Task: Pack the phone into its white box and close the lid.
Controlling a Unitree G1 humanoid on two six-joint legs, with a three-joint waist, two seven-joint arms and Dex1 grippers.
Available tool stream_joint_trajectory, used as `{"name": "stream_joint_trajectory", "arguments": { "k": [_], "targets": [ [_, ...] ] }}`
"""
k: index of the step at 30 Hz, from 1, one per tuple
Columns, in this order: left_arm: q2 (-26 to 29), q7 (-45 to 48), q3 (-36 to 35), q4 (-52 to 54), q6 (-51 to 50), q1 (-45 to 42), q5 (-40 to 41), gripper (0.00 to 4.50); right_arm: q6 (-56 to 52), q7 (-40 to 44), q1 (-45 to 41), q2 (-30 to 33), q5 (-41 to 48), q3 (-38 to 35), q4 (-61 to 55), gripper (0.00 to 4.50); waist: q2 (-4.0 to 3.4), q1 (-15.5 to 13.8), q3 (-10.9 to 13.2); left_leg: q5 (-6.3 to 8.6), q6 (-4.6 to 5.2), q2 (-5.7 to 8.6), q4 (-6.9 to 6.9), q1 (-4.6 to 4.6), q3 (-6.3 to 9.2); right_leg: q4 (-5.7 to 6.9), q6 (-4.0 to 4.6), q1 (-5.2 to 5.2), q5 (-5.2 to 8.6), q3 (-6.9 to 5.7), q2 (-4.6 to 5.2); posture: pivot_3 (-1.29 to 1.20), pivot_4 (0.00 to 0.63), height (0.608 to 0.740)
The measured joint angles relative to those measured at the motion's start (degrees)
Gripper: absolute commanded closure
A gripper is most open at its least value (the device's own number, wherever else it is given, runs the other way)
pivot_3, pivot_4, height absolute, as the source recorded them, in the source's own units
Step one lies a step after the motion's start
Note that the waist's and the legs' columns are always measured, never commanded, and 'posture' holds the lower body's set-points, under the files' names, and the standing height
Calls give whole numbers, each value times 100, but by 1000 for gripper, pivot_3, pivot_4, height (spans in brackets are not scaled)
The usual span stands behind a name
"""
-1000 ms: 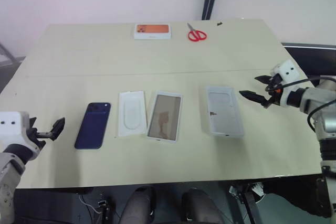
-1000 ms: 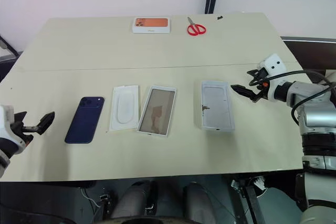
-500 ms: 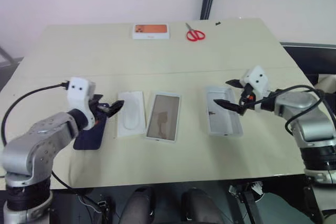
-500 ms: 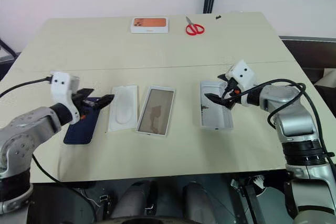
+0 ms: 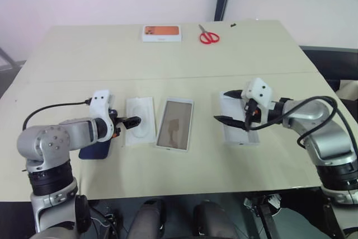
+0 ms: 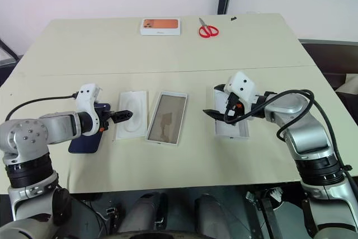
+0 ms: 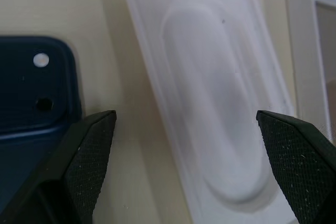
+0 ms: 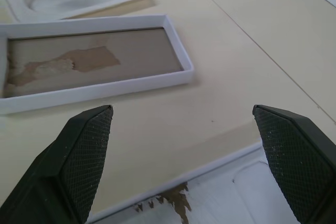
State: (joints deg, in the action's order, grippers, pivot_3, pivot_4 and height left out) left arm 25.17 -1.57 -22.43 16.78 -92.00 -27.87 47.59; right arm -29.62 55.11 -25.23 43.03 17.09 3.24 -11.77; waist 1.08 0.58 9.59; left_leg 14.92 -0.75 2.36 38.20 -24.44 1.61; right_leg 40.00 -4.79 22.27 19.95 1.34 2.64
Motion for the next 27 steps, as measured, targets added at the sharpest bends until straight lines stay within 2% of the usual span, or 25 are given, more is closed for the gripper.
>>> {"name": "stream_joint_trajectory", "arguments": {
  "k": [6, 7, 9, 16, 23, 27],
  "targets": [
    [-14, -521, 65, -314, 1, -207, 431, 0, 13, -32, 4, -190, -3, 134, -38, 38, 0, -9, 0, -1, -1, 0, 2, 0, 0, 1, 0, -1, 0, 0, 1, 0, 150, 740],
    [-20, -582, 82, -338, 2, -228, 469, 246, 13, -46, 4, -212, -3, 152, -47, 12, -1, -9, -1, -1, -2, 1, 2, 0, 0, 1, 0, -1, 0, 0, 1, 0, 150, 740],
    [-73, -702, 61, -436, 2, -272, 498, 849, 13, -74, 4, -228, -3, 198, -56, 0, -2, -15, -2, -1, -2, 1, 2, 1, 0, 1, 0, -1, 0, -1, 1, 0, 150, 740],
    [-336, -929, -182, -778, 0, -397, 485, 4360, -4, -151, 160, -242, 5, 204, -302, 0, 0, -7, -2, -2, -3, 2, 3, 0, 1, 2, 0, 1, 0, -1, 1, 0, 150, 740],
    [-397, -971, -510, -879, -1, -580, 338, 4439, -86, -201, 208, -241, 12, 204, -401, 0, 0, 4, -2, -3, -5, 2, 2, 0, 1, 4, 0, 2, 0, -1, 0, 0, 150, 740],
    [-528, -974, -1178, -1022, 0, -907, 161, 4439, -112, -211, 204, -242, 12, 204, -405, 0, 1, -1, -1, -3, -6, 2, 2, -1, 1, 3, 0, 3, 0, -2, 0, 0, 150, 740]
  ]
}}
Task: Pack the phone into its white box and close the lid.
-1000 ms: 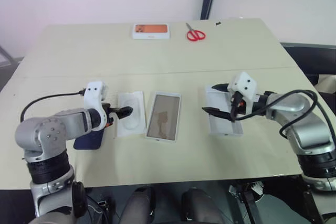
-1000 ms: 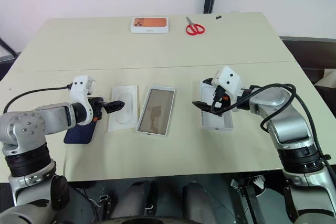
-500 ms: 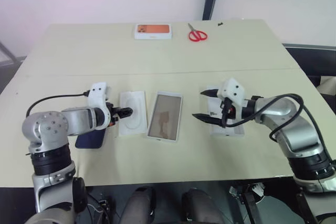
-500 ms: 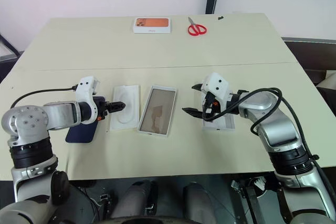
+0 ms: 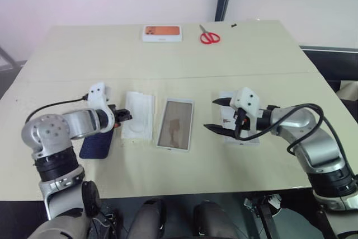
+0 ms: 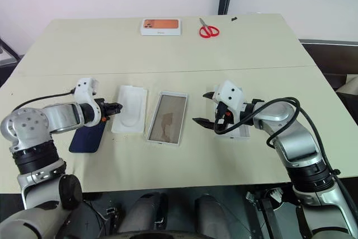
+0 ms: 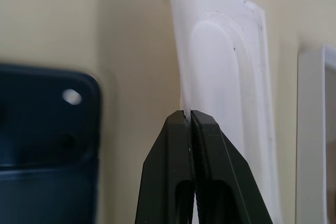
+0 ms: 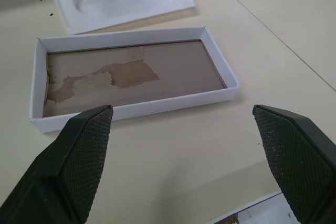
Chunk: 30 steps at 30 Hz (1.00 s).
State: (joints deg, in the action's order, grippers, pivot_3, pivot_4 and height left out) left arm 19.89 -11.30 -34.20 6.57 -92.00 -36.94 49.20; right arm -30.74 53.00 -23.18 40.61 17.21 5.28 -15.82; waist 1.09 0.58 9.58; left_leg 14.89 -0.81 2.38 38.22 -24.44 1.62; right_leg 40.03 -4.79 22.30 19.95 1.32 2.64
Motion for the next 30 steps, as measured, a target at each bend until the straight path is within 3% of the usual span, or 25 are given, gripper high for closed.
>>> {"name": "stream_joint_trajectory", "arguments": {
  "k": [5, 8, 14, 19, 30],
  "targets": [
    [-158, 0, -758, -256, 0, -539, 207, 4439, 1, 14, -51, -1, -2, 1, 1, 0, 2, 1, 1, 0, 0, 0, 1, -1, 0, 0, 0, -1, 0, 0, 0, 0, 150, 740],
    [-209, -16, -745, -367, 0, -673, 733, 4439, 11, 25, -122, -2, -4, 1, 13, 0, 2, -2, 1, 0, 0, 0, 1, -1, 0, 0, 0, -1, 0, -1, 1, 0, 150, 740],
    [-484, -374, 329, -443, 0, -643, 1777, 4439, 125, 26, -302, 36, -39, -1, 161, 0, 3, 4, 1, -1, -1, 0, 1, 0, 0, 0, -1, 0, -1, 0, 1, 0, 150, 740],
    [-532, -692, 1134, -503, -1, -394, 2032, 4439, 137, 19, -311, 113, -75, -31, 208, 0, 3, 28, 1, -2, -3, 0, -2, 0, 0, 4, -1, 5, 0, 2, -1, 0, 150, 740],
    [-616, -1184, 1771, -515, 0, -257, 2137, 4439, 99, 99, -91, 213, -14, -69, -33, 0, 3, -3, 1, -2, -3, 1, 2, -1, 0, 3, -1, 0, 0, 2, 0, 0, 150, 740]
  ]
}}
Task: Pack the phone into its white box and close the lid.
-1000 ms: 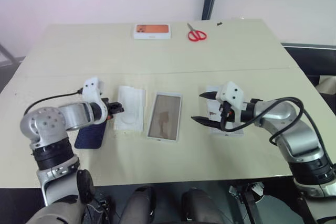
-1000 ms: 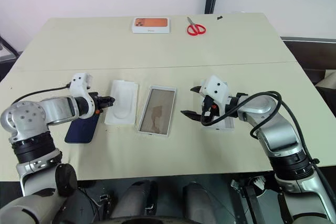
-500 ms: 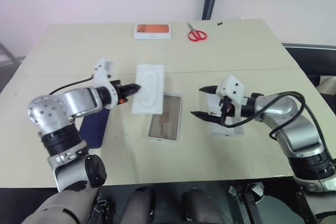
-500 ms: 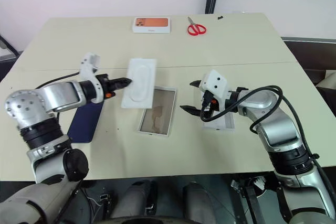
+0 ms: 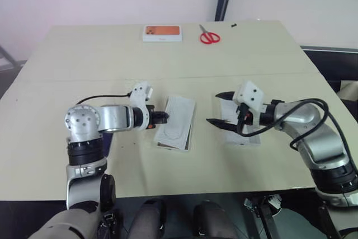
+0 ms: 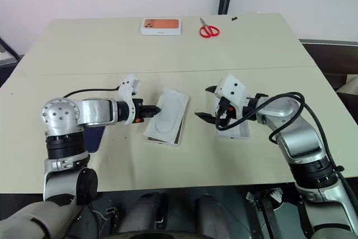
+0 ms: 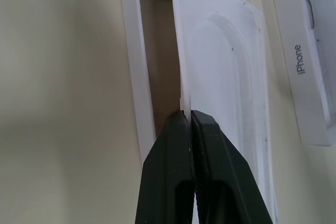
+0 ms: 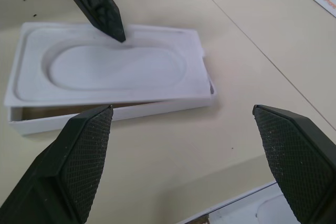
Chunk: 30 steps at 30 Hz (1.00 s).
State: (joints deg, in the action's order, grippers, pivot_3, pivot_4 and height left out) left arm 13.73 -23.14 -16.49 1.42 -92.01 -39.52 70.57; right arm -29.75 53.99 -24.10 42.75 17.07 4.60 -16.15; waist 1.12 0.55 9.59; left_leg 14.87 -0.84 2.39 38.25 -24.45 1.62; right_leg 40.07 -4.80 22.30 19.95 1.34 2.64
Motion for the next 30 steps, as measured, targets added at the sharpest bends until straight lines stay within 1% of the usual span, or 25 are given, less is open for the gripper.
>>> {"name": "stream_joint_trajectory", "arguments": {
  "k": [8, 10, 11, 12, 13, 14, 15, 16, 18, 21, 23, 24, 28, 30],
  "targets": [
    [-211, -297, 5, 164, 0, 88, 50, 4439, -67, 222, 151, 97, 70, 15, -100, 0, 0, 2, 0, 0, 0, 0, 0, 1, 0, 0, 0, -1, 0, 0, 0, 0, 150, 740],
    [-245, -353, -2, 198, 0, 96, 69, 3860, -67, 227, 151, 95, 70, 18, -100, 0, 0, 1, 0, 0, 0, 0, 0, 1, 0, 0, 0, 0, 0, 0, 0, 0, 150, 740],
    [-263, -390, -2, 213, 0, 104, 94, 3497, -66, 234, 143, 93, 69, 36, -100, 0, 0, 2, 0, 0, 0, 0, 0, 1, 0, 0, 0, -1, 0, 0, 0, 0, 150, 740],
    [-267, -401, -2, 213, 0, 107, 98, 3063, -66, 237, 138, 92, 69, 52, -100, 0, 0, 3, 0, 0, 0, 0, 0, 1, 0, 0, 0, 0, 0, 0, 0, 0, 150, 740],
    [-267, -431, -9, 215, 0, 111, 114, 2438, -66, 239, 129, 81, 67, 78, -100, 0, 0, 5, 0, 0, 0, 0, 0, 1, 0, 0, 0, 0, 0, 0, 0, 0, 150, 740],
    [-267, -443, -14, 236, 0, 110, 140, 2077, -66, 239, 119, 72, 66, 90, -100, 0, 0, 4, 0, 0, 0, 0, 0, 1, 0, 0, 0, 0, 0, 0, 0, 0, 150, 740],
    [-266, -452, -19, 273, 0, 110, 143, 1535, -66, 238, 103, 66, 66, 101, -100, 0, 0, 5, 0, 0, 0, 0, 0, 1, 0, 0, 0, 0, 0, 0, 0, 0, 150, 740],
    [-265, -460, -50, 300, 0, 110, 144, 1246, -65, 236, 86, 62, 66, 112, -100, 0, 0, 6, 0, 0, 0, 0, 0, 1, 0, 0, 0, 0, 0, 0, 0, 0, 150, 740],
    [-179, -414, -162, 330, 1, 104, 158, 1246, -85, 197, 53, 15, 67, 124, -100, 0, 0, 7, 0, 0, 0, 0, 0, 1, 0, 0, 0, 1, 0, 0, -1, 0, 150, 740],
    [124, -220, -441, 400, 21, 32, 196, 1246, -200, 86, 13, -115, 65, 142, -122, 0, 0, 14, 0, -1, -1, 0, -2, 1, 0, 0, 0, 3, 0, 0, -2, 0, 150, 740],
    [437, 57, -489, 515, 67, 28, 197, 1186, -263, -15, -95, -194, 37, 234, -125, 549, 0, 16, 0, -1, -2, 0, -2, 1, 0, 0, 0, 3, 0, 0, -2, 0, 150, 740],
    [678, 289, -488, 562, 112, 33, 181, 1186, -318, -86, -199, -270, -5, 323, -125, 829, 0, 18, 0, -2, -3, 0, -3, 1, 1, 0, 0, 4, 0, -1, -2, 0, 150, 740],
    [1206, 964, -497, 682, 354, 76, 74, 1186, -507, -265, -427, -464, -120, 609, -119, 2755, -2, 7, -1, -2, -4, 0, -3, 1, 2, -1, 0, 3, 0, -1, -1, 0, 150, 740],
    [1534, 1511, -411, 954, 689, 182, -103, 1186, -597, -366, -622, -628, -233, 829, -104, 3737, -1, 17, 0, -3, -4, 0, -3, 1, 1, -2, 0, 4, 0, 0, 0, 0, 150, 740]
  ]
}}
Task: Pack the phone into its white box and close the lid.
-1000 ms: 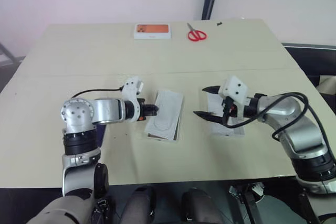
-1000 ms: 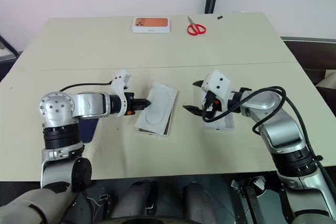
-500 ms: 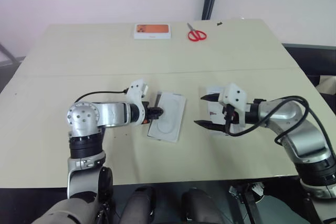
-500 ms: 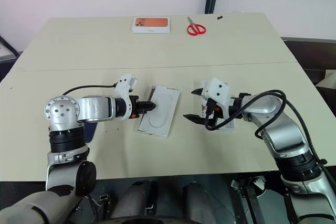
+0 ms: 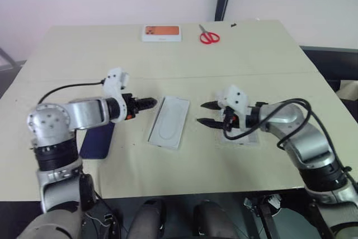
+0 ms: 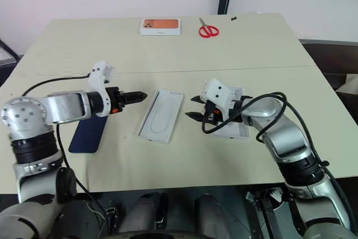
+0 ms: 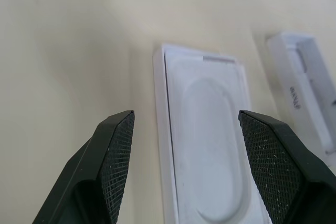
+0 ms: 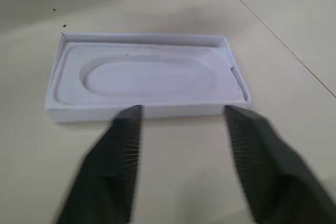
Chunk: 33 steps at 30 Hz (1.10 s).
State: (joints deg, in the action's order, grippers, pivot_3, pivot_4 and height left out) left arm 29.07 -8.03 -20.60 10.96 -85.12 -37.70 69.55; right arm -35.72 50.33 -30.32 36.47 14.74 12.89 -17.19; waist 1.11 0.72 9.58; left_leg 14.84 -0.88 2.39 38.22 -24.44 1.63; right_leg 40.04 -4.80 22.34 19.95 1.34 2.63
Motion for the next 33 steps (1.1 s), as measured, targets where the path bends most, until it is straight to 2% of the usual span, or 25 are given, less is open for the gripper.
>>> {"name": "stream_joint_trajectory", "arguments": {
  "k": [1, 2, 6, 10, 15, 20, 26, 33],
  "targets": [
    [174, 260, 79, 151, 209, 65, -145, 1186, -42, -57, -85, -64, -55, 91, 29, 4265, 0, 0, 0, 0, -1, 0, -2, 0, 1, 0, 0, 0, 0, -1, 0, 0, 150, 740],
    [447, 549, 214, 328, 479, 204, -342, 1186, -88, -135, -208, -188, -135, 194, 98, 4392, 0, 14, 0, -2, -3, 0, -5, 2, 0, -1, 1, 2, 0, 1, -1, 0, 150, 740],
    [1717, 2300, 877, 768, 2326, 1469, -1825, 1186, -285, -621, -796, -796, -709, 800, 585, 4392, -8, 98, -3, -9, -16, -2, -36, 5, -4, -1, 5, 19, 2, 8, -4, 0, 150, 740],
    [2313, 3782, 1143, 745, 4145, 2828, -3081, 1186, -459, -968, -1319, -1463, -1168, 1303, 1219, 4392, -9, 124, -1, -9, -15, -1, -38, 0, -3, -9, 7, 19, 2, 6, 0, 0, 150, 740],
    [2348, 4921, 988, 809, 5306, 3784, -3536, 1186, -305, -1136, -1696, -1715, -1808, 1855, 2039, 4392, -9, -2, -1, 0, -1, -1, -32, 3, -1, -27, 8, 21, 2, 1, 7, 0, 150, 740],
    [2354, 5530, 901, 998, 5702, 4407, -3695, 1186, 110, -1163, -1868, -1812, -2305, 2175, 2805, 4392, -10, 26, 0, 2, 3, -1, -33, 1, -2, -24, 10, 16, 0, 1, 6, 0, 150, 740],
    [2231, 5750, 776, 1395, 5707, 4656, -3631, 1186, 797, -1228, -2068, -2058, -2687, 2219, 3502, 4392, -10, 52, -1, 12, 19, -1, -34, 3, -1, -14, 9, 10, 0, 0, 4, 0, 150, 740],
    [1951, 5678, 779, 1616, 5585, 4638, -3612, 1186, 1188, -1268, -2059, -2490, -2694, 2004, 3921, 4392, -10, 57, -1, 11, 18, -1, -34, 4, -1, -7, 9, 12, 0, 0, 1, 0, 150, 740]
  ]
}}
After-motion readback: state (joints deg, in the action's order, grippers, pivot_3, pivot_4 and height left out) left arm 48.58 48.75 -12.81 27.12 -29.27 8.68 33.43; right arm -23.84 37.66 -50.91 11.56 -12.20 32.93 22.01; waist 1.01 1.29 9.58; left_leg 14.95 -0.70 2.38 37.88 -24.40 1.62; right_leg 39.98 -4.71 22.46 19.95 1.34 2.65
